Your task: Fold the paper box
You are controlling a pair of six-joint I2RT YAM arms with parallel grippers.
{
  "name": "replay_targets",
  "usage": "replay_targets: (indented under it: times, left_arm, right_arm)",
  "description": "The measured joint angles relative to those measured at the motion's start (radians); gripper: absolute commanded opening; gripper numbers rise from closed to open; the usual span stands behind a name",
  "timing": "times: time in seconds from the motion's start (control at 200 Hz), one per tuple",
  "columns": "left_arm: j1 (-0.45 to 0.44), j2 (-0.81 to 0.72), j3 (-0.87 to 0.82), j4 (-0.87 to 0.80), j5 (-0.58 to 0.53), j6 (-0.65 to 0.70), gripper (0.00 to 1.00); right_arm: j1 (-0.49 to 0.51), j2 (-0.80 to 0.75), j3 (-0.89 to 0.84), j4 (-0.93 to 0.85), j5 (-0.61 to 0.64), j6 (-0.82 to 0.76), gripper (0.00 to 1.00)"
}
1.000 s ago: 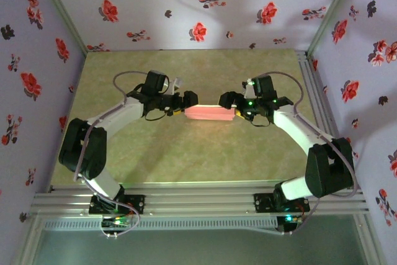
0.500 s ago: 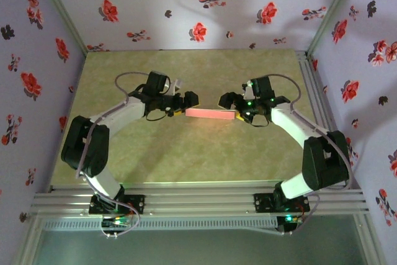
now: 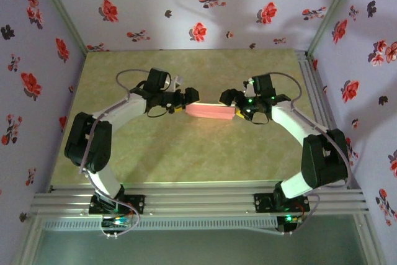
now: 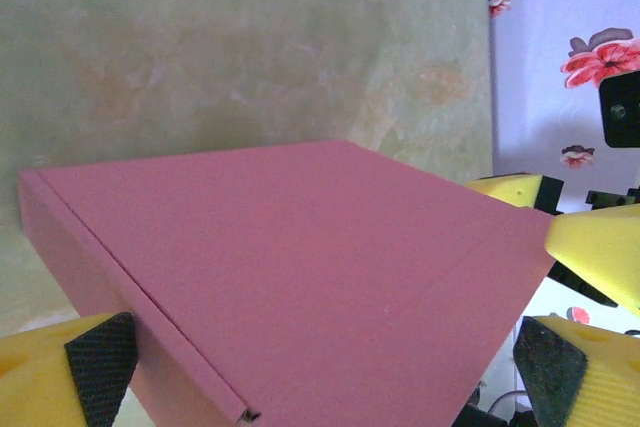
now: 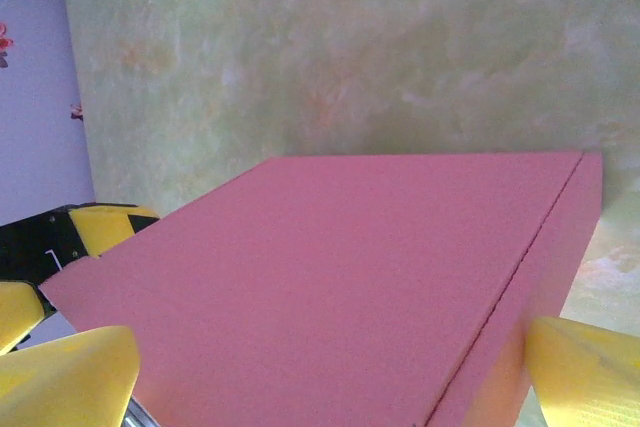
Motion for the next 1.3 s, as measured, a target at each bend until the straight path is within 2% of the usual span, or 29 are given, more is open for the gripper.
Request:
replay_targets:
  times: [1.3]
  left_arm:
    - [0.026,0.003,0.018,-0.022,0.004,0.003,1.00]
  right_arm:
    - [-0.022,0.034,0.009,0.025,-0.044,0.029,0.99]
